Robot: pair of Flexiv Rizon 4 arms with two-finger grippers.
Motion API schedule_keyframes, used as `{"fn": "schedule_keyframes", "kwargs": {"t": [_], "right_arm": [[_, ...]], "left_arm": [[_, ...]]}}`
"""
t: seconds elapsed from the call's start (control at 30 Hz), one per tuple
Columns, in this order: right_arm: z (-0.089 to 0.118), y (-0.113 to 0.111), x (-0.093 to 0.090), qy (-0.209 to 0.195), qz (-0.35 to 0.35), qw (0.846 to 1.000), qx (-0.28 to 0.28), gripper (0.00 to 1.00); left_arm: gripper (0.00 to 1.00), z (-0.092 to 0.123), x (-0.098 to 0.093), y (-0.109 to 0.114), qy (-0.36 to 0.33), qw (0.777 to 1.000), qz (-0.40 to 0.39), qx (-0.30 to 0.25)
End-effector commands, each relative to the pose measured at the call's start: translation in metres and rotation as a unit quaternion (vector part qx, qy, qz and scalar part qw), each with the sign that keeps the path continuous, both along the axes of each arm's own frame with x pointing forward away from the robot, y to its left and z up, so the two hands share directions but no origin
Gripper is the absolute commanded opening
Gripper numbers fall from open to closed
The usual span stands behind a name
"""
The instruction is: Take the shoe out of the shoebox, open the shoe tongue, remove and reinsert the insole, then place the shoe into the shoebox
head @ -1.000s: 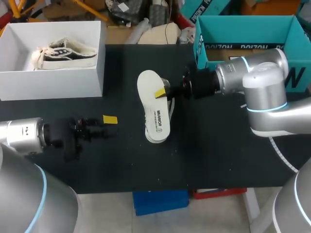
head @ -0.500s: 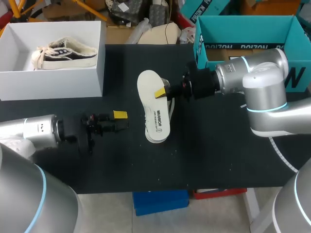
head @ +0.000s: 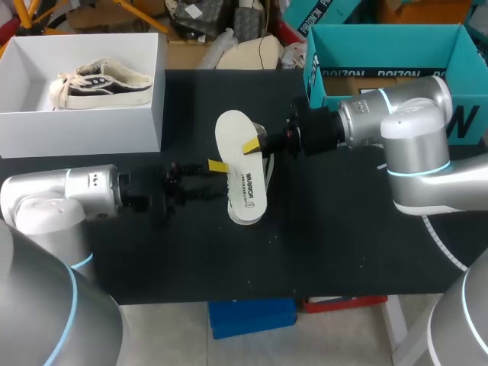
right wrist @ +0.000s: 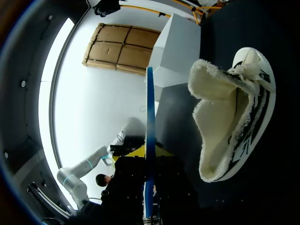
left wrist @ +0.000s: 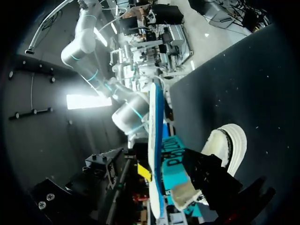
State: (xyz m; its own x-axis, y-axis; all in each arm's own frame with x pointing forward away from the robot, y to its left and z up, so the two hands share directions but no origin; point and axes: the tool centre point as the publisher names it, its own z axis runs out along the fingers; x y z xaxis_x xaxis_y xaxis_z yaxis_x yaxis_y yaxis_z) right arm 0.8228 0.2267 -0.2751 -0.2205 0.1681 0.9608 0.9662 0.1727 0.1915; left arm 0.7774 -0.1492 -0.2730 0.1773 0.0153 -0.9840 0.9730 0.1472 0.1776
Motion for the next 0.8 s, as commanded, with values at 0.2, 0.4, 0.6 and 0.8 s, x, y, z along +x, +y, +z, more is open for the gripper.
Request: {"fn": "schedule_keyframes", "kwargs": {"t": [0.2,0.4,0.6,0.8], "right_arm": [[0.000,0.001,0.000,0.001,0.001,1.000,-0.001,0.00],[0.000,0.001,0.000,0.001,0.001,1.000,-0.001,0.00],[0.000,0.001,0.000,0.001,0.001,1.000,-0.001,0.00],[0.000,0.001,0.000,0.001,0.001,1.000,-0.001,0.00]], "left_arm": [[0.42,0.001,-0.003,-0.018,0.004,1.000,0.019,-0.018],[0.36,0.000,0.002,-0.021,0.004,0.999,0.037,-0.035],[0.32,0.001,0.008,-0.023,0.004,0.998,0.047,-0.047],[0.24,0.000,0.017,-0.025,0.004,0.996,0.069,-0.053]]}}
